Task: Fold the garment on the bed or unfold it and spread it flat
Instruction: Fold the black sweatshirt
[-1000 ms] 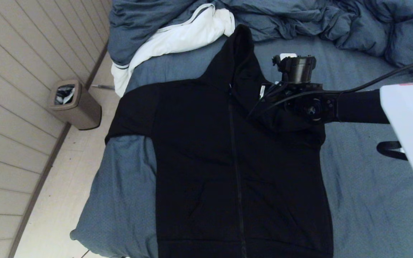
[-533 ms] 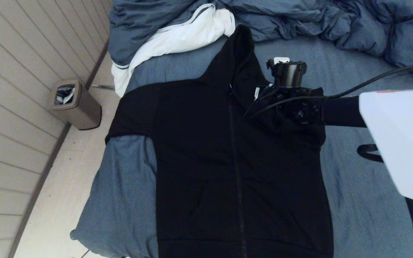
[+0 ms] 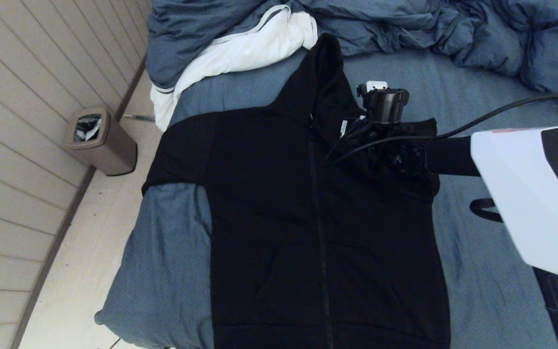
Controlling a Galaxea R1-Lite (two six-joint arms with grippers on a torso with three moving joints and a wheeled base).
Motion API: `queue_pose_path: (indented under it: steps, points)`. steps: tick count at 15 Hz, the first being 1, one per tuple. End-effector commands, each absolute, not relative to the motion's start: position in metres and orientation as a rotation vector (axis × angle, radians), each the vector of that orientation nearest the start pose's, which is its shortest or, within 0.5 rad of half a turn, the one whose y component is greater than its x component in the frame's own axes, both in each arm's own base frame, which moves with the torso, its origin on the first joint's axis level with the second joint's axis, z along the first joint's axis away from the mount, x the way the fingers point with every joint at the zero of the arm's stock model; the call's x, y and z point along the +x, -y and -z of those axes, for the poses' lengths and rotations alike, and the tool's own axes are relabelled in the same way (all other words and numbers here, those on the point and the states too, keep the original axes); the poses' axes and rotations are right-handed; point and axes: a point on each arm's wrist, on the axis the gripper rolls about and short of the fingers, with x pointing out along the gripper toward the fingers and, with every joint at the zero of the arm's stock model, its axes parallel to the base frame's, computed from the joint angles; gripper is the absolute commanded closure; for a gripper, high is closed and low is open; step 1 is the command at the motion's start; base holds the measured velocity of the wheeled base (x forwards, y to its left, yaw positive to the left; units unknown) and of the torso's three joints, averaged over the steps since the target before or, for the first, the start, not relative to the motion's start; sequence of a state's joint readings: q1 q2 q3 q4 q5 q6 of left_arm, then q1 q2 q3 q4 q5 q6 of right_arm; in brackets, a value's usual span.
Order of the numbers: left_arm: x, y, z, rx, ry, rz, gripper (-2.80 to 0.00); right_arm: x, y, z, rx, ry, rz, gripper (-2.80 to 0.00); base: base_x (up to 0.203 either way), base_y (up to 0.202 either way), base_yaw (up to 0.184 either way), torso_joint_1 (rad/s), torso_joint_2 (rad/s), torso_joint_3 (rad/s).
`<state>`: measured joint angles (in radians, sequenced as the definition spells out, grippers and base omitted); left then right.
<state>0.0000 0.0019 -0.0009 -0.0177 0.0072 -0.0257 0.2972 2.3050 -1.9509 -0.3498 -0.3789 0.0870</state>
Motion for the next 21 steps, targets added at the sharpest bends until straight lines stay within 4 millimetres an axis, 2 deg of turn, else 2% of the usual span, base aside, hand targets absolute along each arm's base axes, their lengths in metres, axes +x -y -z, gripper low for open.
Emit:
queue_pose_path:
  steps: [1, 6, 11, 12, 18, 21]
  points:
    - [-0.023, 0.0, -0.077, -0.026, 0.017, -0.008, 0.0, 0.472, -0.135, -0.236, 0.089, 0.008, 0.084, -2.8, 0.0, 0.0, 0.0, 0.0, 0.0, 0.0]
    - [-0.023, 0.0, -0.078, -0.026, 0.018, -0.008, 0.0, 0.475, -0.138, -0.228, 0.084, -0.008, 0.066, -2.8, 0.0, 0.0, 0.0, 0.0, 0.0, 0.0]
    - [-0.023, 0.0, -0.078, -0.026, 0.02, -0.006, 0.0, 0.487, -0.141, -0.2, 0.07, -0.06, 0.041, -2.8, 0.0, 0.0, 0.0, 0.0, 0.0, 0.0]
    - [-0.023, 0.0, -0.078, -0.025, 0.02, -0.006, 0.0, 0.487, -0.142, -0.199, 0.071, -0.061, 0.04, 0.0, 0.0, 0.0, 0.0, 0.0, 0.0, 0.0]
    - [-0.023, 0.0, -0.078, -0.025, 0.02, -0.006, 0.0, 0.486, -0.143, -0.204, 0.082, -0.027, 0.037, 0.0, 0.0, 0.0, 0.0, 0.0, 0.0, 0.0]
    - [-0.023, 0.0, -0.078, -0.025, 0.02, -0.006, 0.0, 0.481, -0.146, -0.216, 0.095, 0.006, 0.038, 0.0, 0.0, 0.0, 0.0, 0.0, 0.0, 0.0]
